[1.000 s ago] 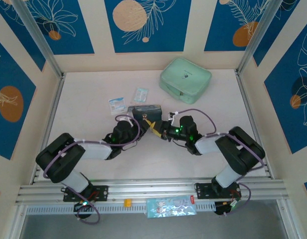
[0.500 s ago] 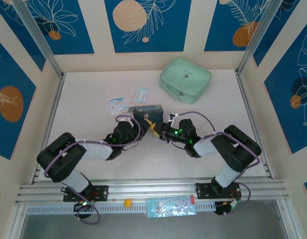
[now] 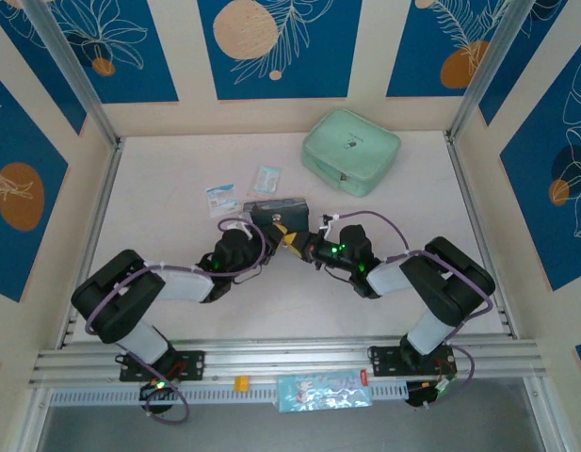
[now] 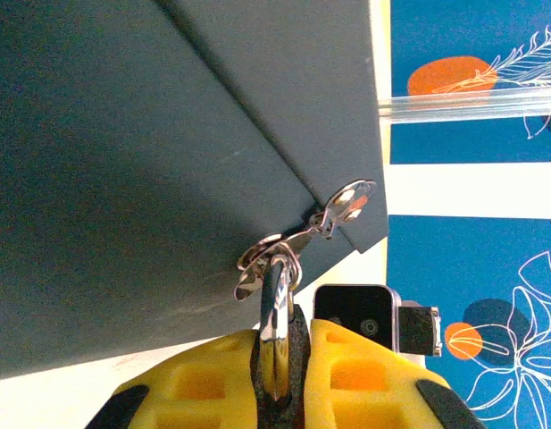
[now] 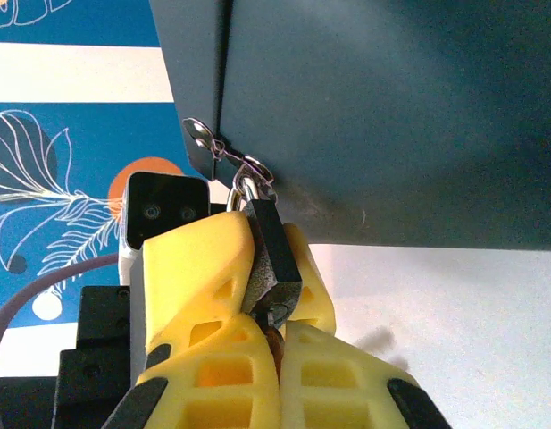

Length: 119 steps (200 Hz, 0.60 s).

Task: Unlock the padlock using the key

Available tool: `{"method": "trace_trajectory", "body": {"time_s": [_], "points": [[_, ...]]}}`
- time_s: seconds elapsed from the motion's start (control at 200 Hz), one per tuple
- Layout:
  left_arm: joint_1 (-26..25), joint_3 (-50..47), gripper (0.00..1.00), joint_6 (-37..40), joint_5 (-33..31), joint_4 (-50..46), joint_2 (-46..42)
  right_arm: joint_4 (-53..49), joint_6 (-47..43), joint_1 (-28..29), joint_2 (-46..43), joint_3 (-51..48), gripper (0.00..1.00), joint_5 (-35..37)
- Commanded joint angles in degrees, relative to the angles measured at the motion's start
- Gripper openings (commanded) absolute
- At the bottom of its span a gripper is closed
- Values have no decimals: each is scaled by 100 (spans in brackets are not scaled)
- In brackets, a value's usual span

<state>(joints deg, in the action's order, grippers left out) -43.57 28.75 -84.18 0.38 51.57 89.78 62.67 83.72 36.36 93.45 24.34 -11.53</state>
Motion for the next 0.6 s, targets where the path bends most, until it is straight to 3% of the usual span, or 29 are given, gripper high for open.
{"method": "trace_trajectory", "body": {"time_s": [0.0, 0.26, 0.365, 0.59], "points": [[-125, -30, 0, 283, 244, 790, 64, 215, 624, -31, 144, -1, 0, -25], [-143, -437, 0, 131, 569, 2896, 830, 1566, 3219, -168, 765, 150, 0, -183], [-230, -386, 0, 259, 702, 2911, 979, 1760, 4325, 27, 956, 348, 0, 1], [-291, -484, 0, 389, 502, 2911, 943, 1761, 5536, 326, 1010, 428, 0, 775]]}}
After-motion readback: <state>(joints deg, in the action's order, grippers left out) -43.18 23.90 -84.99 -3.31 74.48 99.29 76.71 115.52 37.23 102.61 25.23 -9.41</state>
